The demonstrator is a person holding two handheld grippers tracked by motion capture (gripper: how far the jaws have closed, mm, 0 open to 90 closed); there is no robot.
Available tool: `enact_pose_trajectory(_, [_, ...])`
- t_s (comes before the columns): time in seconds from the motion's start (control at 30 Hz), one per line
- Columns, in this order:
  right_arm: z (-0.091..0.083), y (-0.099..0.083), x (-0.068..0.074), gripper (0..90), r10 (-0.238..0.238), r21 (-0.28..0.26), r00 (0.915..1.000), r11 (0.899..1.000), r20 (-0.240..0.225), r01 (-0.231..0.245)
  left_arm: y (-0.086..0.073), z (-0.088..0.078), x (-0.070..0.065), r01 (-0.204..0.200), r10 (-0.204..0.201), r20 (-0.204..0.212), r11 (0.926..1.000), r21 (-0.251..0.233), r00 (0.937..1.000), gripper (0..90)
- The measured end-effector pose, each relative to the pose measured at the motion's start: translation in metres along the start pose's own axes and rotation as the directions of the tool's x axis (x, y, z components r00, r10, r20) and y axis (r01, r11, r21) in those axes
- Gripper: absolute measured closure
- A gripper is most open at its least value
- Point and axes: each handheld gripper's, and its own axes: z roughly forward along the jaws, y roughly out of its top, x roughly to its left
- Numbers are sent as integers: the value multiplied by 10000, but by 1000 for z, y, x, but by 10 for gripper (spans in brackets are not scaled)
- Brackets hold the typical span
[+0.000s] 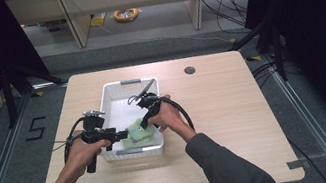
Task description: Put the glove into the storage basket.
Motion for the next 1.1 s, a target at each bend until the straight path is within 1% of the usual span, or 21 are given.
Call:
enact_pose_trajectory(0.07, [-2,0,-1,596,-74,-113,10000,9999,49,75,-1,-1,-2,-18,18,20,10000,24,10000,409])
enact_pose_trajectory(0.1, [-4,0,0,574,115,-240,9999,9996,23,-115,-2,-1,-4,34,-33,53,10000,-70,10000,409])
enact_pose_trajectory(0.13, [-6,0,-2,556,15,-312,10000,9995,72,-13,-2,-3,-4,-127,127,89,9999,31,9999,409])
enact_pose_trajectory(0.17, [-10,1,-1,545,155,-387,9999,9991,34,-154,-3,-3,-5,-127,127,117,9999,-18,9999,409])
enact_pose_trajectory(0.27, [-17,1,-3,548,85,-561,9999,9984,-63,-88,-4,-4,-7,-114,115,165,9999,-64,9998,404])
enact_pose_trajectory(0.3, [-21,1,-2,546,213,-698,9997,9973,-112,-220,-4,-5,-8,-125,126,124,9999,-68,9998,403])
enact_pose_trajectory(0.33, [-23,1,-3,540,80,-799,9999,9968,-104,-88,-5,-5,-9,-130,132,206,9999,-112,9997,399])
enact_pose_trajectory(0.47, [-33,-3,-4,511,76,-1043,9999,9945,-126,-89,-5,-7,-12,-139,146,291,9996,-252,9995,376])
enact_pose_trajectory(0.57, [-45,-9,-3,490,-56,-1275,9999,9918,-115,41,-5,-9,-16,-94,108,355,9992,-388,9993,349])
enact_pose_trajectory(0.63, [-51,-12,-2,476,-194,-1449,9997,9893,-120,174,-7,-10,-19,-212,225,322,9990,-393,9992,335])
enact_pose_trajectory(0.7, [-62,-18,0,446,-177,-1667,9997,9859,-190,143,-8,-11,-22,-181,197,399,9990,-409,9990,318])
enact_pose_trajectory(0.73, [-66,-20,1,435,-124,-1714,9997,9852,-232,82,-9,-11,-25,-57,80,454,9986,-520,9989,310])
enact_pose_trajectory(0.77, [-70,-23,1,422,-173,-1804,9996,9835,-214,132,-9,-13,-27,-148,176,528,9985,-520,9985,303])
enact_pose_trajectory(0.8, [-74,-26,2,407,-311,-1940,9993,9807,-215,263,-10,-14,-29,-174,210,546,9978,-646,9983,295])
enact_pose_trajectory(0.83, [-79,-29,3,395,-307,-2025,9995,9788,-18,297,-10,-14,-31,-108,154,613,9972,-744,9980,286])
enact_pose_trajectory(0.9, [-85,-35,4,374,-431,-2101,9989,9766,185,460,-10,-17,-36,-203,258,706,9968,-779,9972,272])
enact_pose_trajectory(0.93, [-89,-39,4,366,-743,-2274,9972,9710,38,732,-11,-17,-39,-186,249,745,9963,-842,9969,263])
enact_pose_trajectory(0.97, [-92,-43,6,364,-646,-2338,9979,9701,86,648,-11,-18,-41,-190,260,810,9961,-864,9964,254])
enact_pose_trajectory(1.0, [-96,-47,7,354,-387,-2299,9992,9723,137,408,-11,-18,-43,-199,278,864,9957,-907,9959,245])
enact_pose_trajectory(1.07, [-100,-54,7,343,-508,-2435,9986,9684,158,531,-13,-18,-50,-168,262,921,9947,-1010,9954,232])
enact_pose_trajectory(1.1, [-103,-57,8,340,-289,-2366,9994,9711,193,326,-13,-18,-52,-171,272,968,9945,-1030,9949,226])
